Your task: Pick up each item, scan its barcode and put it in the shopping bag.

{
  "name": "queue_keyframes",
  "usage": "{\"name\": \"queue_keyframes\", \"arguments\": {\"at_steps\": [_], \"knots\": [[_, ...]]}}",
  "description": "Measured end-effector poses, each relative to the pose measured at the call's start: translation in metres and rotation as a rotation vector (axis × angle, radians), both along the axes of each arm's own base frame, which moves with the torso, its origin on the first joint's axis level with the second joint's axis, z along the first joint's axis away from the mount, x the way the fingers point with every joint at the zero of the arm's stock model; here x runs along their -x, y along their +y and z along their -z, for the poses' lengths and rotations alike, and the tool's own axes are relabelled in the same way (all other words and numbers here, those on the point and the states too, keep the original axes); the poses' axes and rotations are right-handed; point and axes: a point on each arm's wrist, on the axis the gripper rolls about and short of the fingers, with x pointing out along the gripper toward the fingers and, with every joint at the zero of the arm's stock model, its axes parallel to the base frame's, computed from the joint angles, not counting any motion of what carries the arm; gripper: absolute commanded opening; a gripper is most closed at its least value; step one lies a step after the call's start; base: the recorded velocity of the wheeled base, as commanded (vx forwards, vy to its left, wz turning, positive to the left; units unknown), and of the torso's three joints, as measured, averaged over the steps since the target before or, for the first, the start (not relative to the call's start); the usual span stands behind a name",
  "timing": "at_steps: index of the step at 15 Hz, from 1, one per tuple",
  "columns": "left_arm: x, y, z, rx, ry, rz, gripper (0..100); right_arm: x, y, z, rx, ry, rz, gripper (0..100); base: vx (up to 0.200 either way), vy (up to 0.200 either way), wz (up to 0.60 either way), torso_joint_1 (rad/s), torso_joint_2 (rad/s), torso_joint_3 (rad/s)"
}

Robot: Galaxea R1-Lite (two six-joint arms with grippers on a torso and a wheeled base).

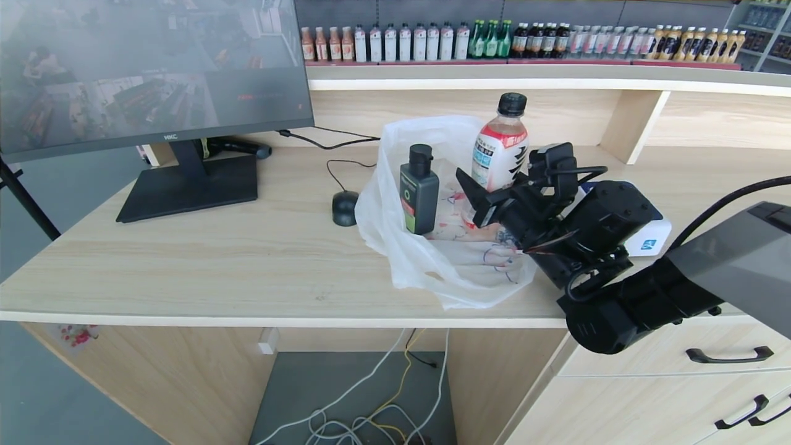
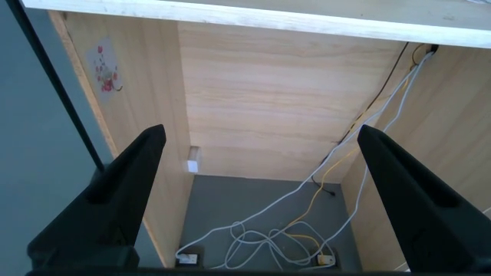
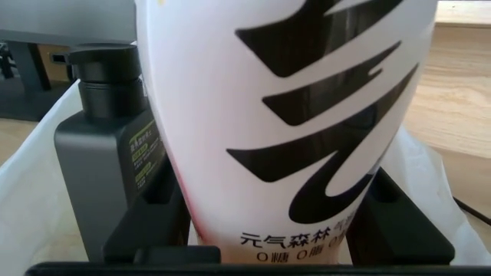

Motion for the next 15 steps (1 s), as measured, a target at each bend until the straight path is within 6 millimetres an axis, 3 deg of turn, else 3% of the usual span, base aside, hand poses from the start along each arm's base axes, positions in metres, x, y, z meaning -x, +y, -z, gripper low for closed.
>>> {"name": "queue_keyframes", "arguments": {"at_steps": [10,15], "knots": [[0.0,0.0,0.0,0.0,0.0,0.0,100,-0.016,-0.01,-0.032,0.032,0.126,-0.014,0,0.0,0.0,0.0,0.0,0.0,0.0],[0.0,0.0,0.0,0.0,0.0,0.0,100,-0.024,-0.011,-0.033,0.04,0.14,-0.012,0,0.0,0.0,0.0,0.0,0.0,0.0]]}}
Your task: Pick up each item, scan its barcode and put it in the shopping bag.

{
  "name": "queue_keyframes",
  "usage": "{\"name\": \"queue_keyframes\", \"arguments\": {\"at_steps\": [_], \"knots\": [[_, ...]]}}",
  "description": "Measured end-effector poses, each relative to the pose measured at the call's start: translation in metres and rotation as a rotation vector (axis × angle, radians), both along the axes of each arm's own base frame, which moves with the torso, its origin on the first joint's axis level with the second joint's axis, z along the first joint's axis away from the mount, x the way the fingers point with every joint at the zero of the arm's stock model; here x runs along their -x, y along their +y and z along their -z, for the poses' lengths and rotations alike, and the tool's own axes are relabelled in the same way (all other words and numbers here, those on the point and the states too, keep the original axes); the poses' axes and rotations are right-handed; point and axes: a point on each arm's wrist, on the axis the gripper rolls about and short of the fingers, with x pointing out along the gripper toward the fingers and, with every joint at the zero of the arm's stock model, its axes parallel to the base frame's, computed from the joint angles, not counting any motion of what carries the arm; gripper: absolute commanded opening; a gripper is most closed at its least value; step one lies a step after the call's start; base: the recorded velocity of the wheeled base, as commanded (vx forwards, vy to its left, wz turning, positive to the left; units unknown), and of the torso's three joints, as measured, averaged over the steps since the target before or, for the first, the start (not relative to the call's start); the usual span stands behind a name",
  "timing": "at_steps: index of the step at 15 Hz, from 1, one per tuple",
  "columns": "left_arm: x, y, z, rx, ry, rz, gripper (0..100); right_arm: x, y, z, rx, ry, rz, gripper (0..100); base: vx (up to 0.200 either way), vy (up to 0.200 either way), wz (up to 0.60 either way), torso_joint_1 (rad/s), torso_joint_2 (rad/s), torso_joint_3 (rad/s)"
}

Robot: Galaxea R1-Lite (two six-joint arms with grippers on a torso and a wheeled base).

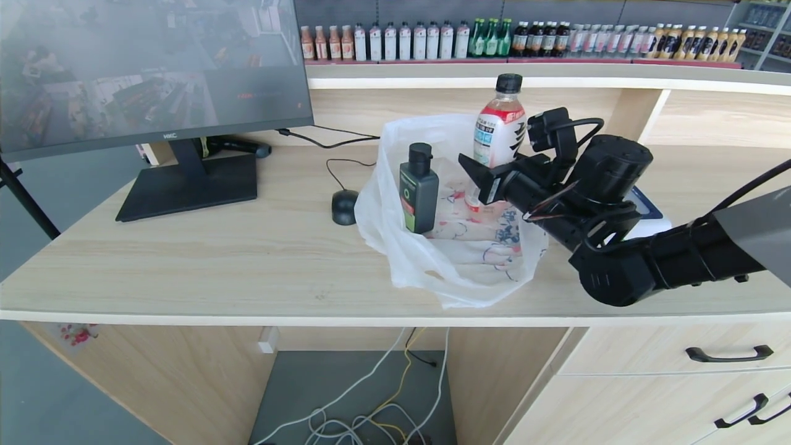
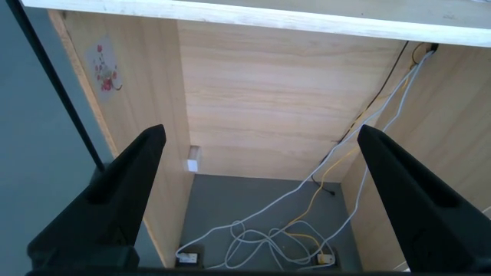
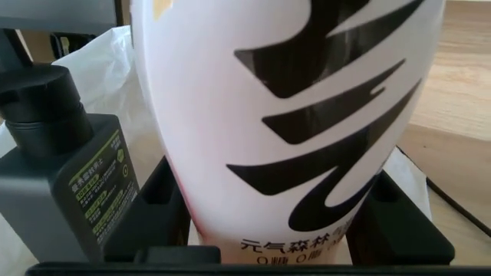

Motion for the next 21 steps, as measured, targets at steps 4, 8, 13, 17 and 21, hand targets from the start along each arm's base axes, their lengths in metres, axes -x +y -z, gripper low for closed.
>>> {"name": "queue_keyframes", "arguments": {"at_steps": [4,8,13,17,21], "knots": [[0.0,0.0,0.0,0.0,0.0,0.0,100,-0.007,0.0,0.011,0.006,0.015,0.007,0,0.0,0.0,0.0,0.0,0.0,0.0],[0.0,0.0,0.0,0.0,0.0,0.0,100,-0.01,0.001,0.019,0.01,0.022,0.007,0,0.0,0.0,0.0,0.0,0.0,0.0],[0.0,0.0,0.0,0.0,0.0,0.0,100,-0.011,0.002,0.021,0.009,0.019,0.007,0,0.0,0.0,0.0,0.0,0.0,0.0],[0.0,0.0,0.0,0.0,0.0,0.0,100,-0.01,0.001,0.018,0.001,0.001,0.006,100,0.0,0.0,0.0,0.0,0.0,0.0],[0.0,0.0,0.0,0.0,0.0,0.0,100,-0.002,-0.004,0.013,-0.011,-0.027,0.012,100,0.0,0.0,0.0,0.0,0.0,0.0]]}}
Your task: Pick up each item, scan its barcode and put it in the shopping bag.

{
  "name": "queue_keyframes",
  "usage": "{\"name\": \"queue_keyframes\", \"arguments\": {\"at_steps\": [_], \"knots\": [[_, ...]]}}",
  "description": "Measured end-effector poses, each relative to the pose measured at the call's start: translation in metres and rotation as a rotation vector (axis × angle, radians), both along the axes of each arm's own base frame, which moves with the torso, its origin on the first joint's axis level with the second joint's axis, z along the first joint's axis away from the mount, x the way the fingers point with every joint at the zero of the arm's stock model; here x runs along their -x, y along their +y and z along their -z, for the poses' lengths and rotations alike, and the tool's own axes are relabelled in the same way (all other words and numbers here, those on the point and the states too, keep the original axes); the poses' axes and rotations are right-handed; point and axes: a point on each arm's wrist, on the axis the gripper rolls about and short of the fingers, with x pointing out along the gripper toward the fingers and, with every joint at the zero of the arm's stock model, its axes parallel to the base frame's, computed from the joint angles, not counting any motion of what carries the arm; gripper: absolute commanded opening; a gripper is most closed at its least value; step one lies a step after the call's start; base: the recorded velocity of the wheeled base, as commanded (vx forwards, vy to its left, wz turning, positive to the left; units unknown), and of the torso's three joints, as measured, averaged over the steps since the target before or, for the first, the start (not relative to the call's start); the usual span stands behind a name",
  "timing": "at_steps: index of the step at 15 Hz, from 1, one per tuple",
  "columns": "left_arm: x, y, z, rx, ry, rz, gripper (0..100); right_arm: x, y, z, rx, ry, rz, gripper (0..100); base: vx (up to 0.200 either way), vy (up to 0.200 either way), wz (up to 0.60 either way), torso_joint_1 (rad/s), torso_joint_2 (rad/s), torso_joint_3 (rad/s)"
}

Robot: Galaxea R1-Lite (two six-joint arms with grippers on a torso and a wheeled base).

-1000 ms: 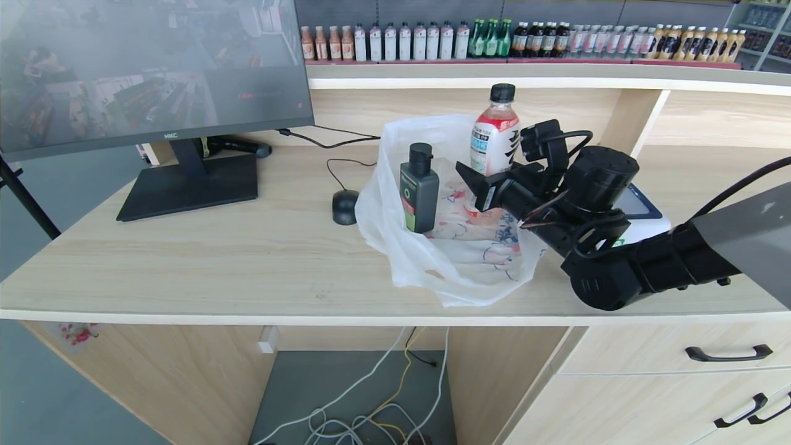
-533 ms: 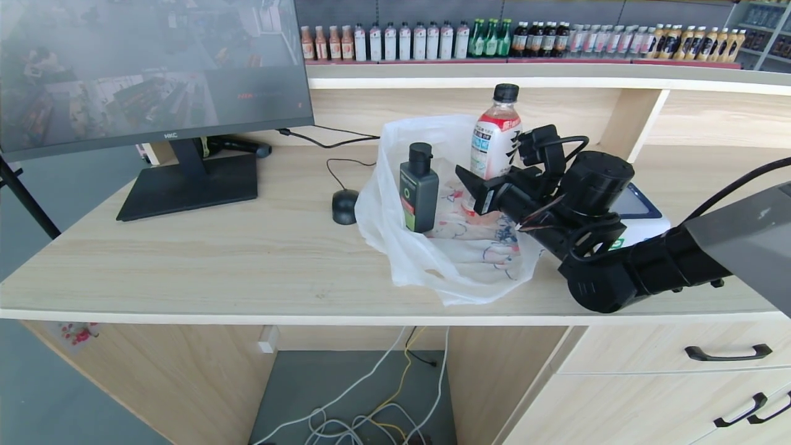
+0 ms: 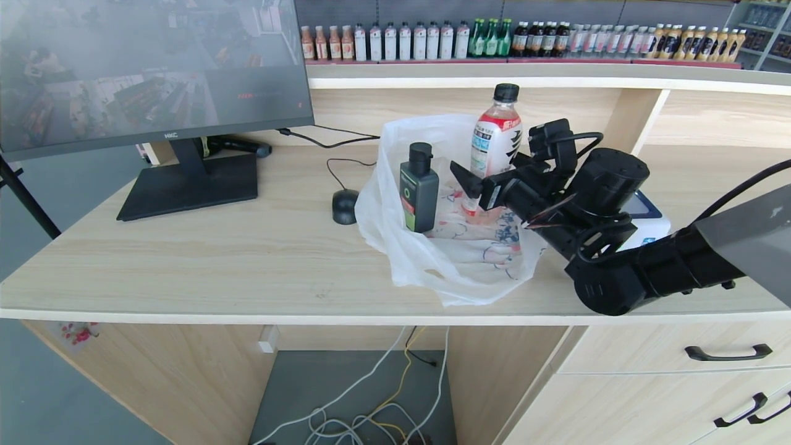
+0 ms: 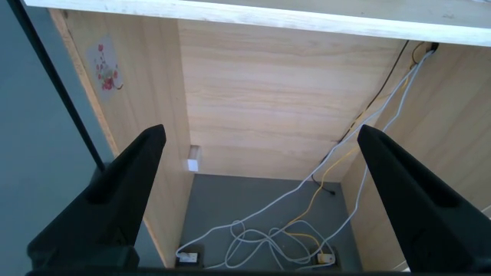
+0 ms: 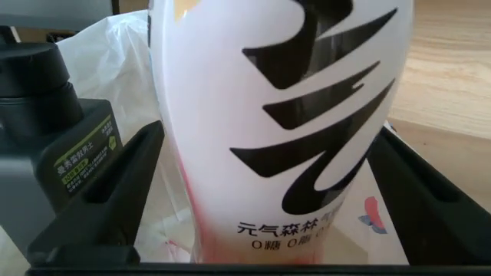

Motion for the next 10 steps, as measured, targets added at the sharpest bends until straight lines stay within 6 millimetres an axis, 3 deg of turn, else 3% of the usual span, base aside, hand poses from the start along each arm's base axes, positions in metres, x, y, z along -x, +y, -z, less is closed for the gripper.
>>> {"name": "queue_keyframes", "arguments": {"at_steps": [6,8,10], "knots": [[0.0,0.0,0.0,0.0,0.0,0.0,100,0.046,-0.022,-0.016,-0.007,0.031,0.004,100,0.0,0.0,0.0,0.0,0.0,0.0],[0.0,0.0,0.0,0.0,0.0,0.0,100,0.077,-0.036,-0.029,-0.029,0.031,0.005,100,0.0,0.0,0.0,0.0,0.0,0.0],[0.0,0.0,0.0,0.0,0.0,0.0,100,0.121,-0.058,-0.04,-0.051,0.03,0.017,100,0.0,0.0,0.0,0.0,0.0,0.0]]}}
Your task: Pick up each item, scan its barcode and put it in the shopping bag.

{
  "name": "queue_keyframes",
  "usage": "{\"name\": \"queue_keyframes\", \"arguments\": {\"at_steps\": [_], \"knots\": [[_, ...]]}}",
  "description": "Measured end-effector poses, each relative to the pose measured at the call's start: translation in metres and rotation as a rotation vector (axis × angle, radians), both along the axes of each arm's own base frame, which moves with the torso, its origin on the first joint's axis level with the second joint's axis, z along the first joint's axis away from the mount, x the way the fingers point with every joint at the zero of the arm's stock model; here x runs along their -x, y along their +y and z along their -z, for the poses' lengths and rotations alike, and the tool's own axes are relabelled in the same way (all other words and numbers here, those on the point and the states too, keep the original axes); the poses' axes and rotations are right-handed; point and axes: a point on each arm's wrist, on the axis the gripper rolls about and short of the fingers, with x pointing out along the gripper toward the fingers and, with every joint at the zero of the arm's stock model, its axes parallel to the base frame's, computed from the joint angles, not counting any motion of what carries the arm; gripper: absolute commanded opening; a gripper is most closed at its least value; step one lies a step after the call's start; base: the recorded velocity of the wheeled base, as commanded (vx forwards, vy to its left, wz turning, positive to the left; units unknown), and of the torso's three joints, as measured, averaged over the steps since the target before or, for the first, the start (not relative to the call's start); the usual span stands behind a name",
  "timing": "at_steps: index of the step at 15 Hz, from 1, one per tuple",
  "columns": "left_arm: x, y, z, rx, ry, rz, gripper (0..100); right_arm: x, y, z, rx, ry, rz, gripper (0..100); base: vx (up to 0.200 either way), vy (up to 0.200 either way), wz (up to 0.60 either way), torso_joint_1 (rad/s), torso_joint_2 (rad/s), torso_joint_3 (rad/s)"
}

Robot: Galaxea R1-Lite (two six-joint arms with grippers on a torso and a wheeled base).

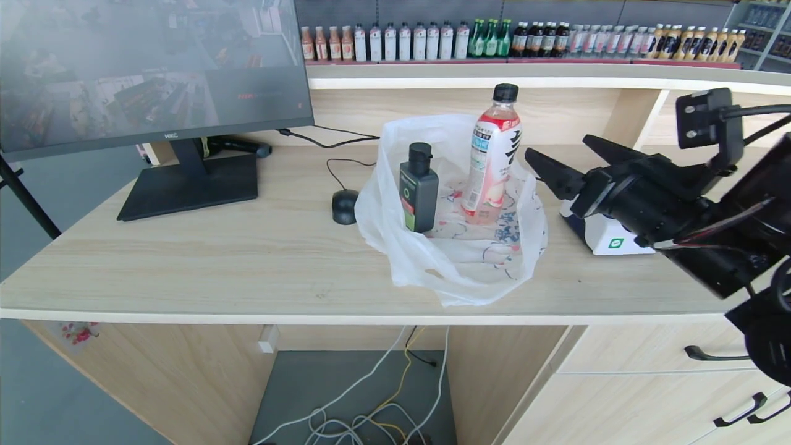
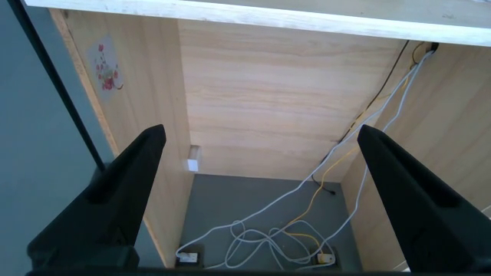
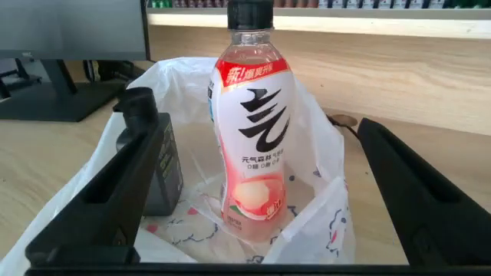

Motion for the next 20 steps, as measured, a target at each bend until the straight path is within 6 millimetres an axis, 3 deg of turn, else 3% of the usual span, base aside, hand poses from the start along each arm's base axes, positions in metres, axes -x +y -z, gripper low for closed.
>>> {"name": "queue_keyframes", "arguments": {"at_steps": [2,6,11,14,16,20], "knots": [[0.0,0.0,0.0,0.0,0.0,0.0,100,0.05,-0.023,0.003,-0.005,0.011,0.019,100,0.0,0.0,0.0,0.0,0.0,0.0],[0.0,0.0,0.0,-0.002,0.0,0.0,100,0.145,-0.062,0.031,0.006,0.053,0.069,100,0.0,0.0,0.0,0.0,0.0,0.0],[0.0,0.0,0.0,0.002,0.0,0.0,100,0.228,-0.087,0.088,0.105,0.195,0.103,100,0.0,0.0,0.0,0.0,0.0,0.0],[0.0,0.0,0.0,0.001,0.0,0.0,100,0.263,-0.097,0.127,0.166,0.261,0.114,100,0.0,0.0,0.0,0.0,0.0,0.0],[0.0,0.0,0.0,0.001,0.0,0.0,100,0.273,-0.1,0.15,0.218,0.326,0.12,100,0.0,0.0,0.0,0.0,0.0,0.0],[0.0,0.0,0.0,0.001,0.0,0.0,100,0.277,-0.1,0.157,0.208,0.338,0.183,100,0.0,0.0,0.0,0.0,0.0,0.0]]}}
